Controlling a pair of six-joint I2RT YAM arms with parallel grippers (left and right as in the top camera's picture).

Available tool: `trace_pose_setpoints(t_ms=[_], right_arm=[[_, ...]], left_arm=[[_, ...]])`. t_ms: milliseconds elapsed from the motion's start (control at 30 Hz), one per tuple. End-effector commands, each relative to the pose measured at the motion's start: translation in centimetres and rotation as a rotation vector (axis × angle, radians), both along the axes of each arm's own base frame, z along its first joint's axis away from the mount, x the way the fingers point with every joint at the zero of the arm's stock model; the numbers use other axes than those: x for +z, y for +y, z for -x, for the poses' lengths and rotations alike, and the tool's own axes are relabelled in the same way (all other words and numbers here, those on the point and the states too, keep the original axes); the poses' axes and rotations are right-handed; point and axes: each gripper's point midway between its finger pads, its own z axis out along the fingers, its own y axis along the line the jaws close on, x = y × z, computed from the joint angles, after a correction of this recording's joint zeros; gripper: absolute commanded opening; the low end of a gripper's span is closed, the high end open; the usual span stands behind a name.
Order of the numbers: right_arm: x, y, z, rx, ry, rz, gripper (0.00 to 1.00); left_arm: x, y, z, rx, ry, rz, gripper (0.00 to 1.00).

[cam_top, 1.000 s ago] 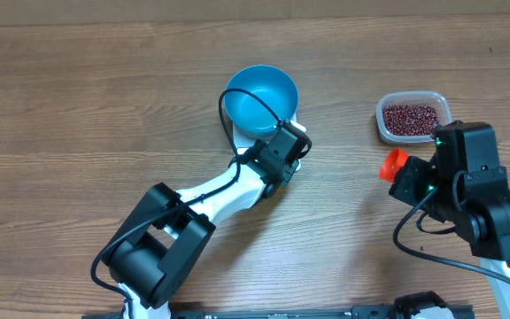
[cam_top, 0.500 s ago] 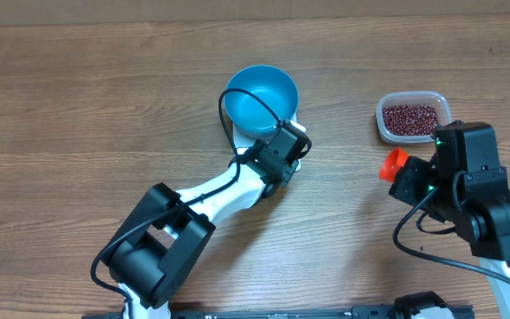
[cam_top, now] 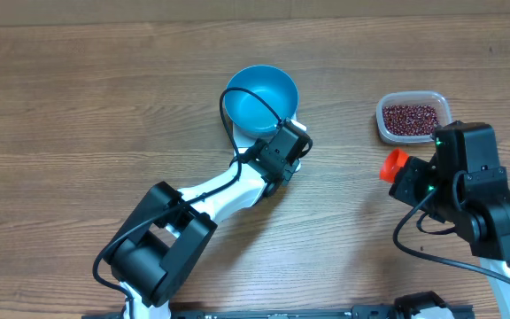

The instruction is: Scoop item into bowl and weigh 150g on scale

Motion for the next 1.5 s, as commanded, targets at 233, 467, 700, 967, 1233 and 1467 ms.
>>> trace_pose_setpoints(t_ms=[233, 467, 700, 967, 1233, 1467], right_arm=[[1.1, -0.1, -0.3, 0.002, -0.039, 0.007, 0.04], [1.1, -0.1, -0.3, 0.002, -0.039, 0.006, 0.04], [1.1, -0.1, -0.3, -0.001, -0.039, 0.005, 0.04], [1.1, -0.1, -0.2, -0.001, -0.036, 0.005, 0.04], [1.0, -0.1, -0.1, -0.001, -0.031, 0.007, 0.03], [0.9, -0.1, 0.0, -0.001, -0.027, 0.008, 0.04]], left_arm=[[-3.0, 1.4, 0.9, -0.002, 0.066, -0.072, 0.04], [-3.2, 1.6, 1.2, -0.002, 0.08, -0.083, 0.04], [-3.3, 1.8, 1.4, -0.003, 0.087, -0.091, 0.04], [-3.2, 1.8, 1.6, -0.005, 0.093, -0.094, 0.04], [0.9, 0.0, 2.4, -0.048, 0.037, -0.058, 0.04], [5.5, -0.6, 4.1, -0.082, -0.003, -0.026, 0.04]])
